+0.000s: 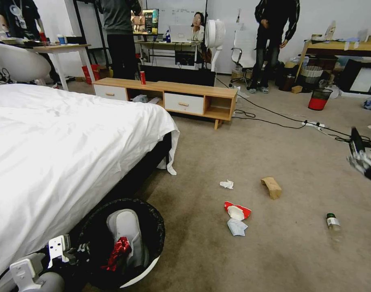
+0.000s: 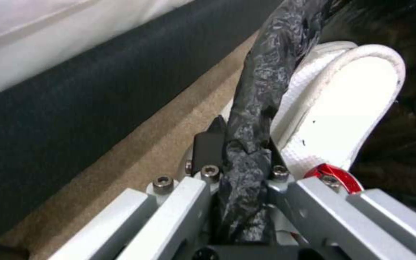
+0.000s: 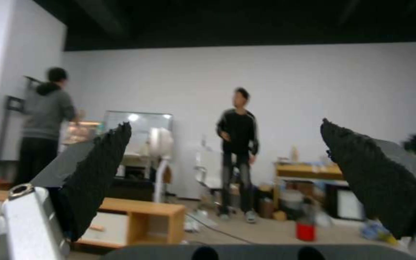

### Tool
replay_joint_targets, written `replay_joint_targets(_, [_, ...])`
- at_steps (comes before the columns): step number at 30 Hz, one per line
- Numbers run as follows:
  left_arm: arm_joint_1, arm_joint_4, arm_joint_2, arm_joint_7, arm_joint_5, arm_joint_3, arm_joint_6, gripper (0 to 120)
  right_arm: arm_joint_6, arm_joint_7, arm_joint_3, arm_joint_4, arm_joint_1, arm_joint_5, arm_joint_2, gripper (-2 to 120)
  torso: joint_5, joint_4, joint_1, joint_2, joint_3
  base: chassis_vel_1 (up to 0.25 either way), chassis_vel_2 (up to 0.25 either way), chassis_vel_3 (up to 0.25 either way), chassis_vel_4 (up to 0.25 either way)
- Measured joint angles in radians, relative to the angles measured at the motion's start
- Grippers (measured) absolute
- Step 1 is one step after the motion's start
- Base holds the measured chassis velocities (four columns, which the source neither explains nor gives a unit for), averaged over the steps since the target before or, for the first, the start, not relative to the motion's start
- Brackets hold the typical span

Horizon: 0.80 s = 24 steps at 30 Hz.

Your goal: Pick up the trash bin and place the garbage on the floor into it.

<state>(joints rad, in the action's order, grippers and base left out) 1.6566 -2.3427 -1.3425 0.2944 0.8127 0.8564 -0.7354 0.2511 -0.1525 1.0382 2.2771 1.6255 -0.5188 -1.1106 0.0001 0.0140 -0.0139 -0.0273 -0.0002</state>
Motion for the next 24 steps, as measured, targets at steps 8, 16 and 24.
replay_joint_targets(8, [-0.003,0.008,-0.002,-0.017,-0.013,-0.007,0.000,2,0.027,-0.004,-0.056,-0.032,0.024,0.072,-0.105,100,0.0001,-0.0002,0.000,0.000,0.000,0.000,0.000,0.000,0.000])
replay_joint_targets(16, [-0.003,0.022,0.000,-0.053,-0.033,-0.004,0.000,2,0.027,-0.010,-0.094,-0.059,0.022,0.120,-0.121,100,-0.0002,-0.0002,0.000,0.000,0.000,0.000,0.000,0.000,0.000])
replay_joint_targets(24, [-0.007,0.030,0.000,-0.059,-0.033,-0.003,0.000,2,0.027,-0.011,-0.115,-0.068,0.019,0.133,-0.128,100,0.0000,-0.0002,0.000,0.000,0.000,0.000,0.000,0.000,0.000])
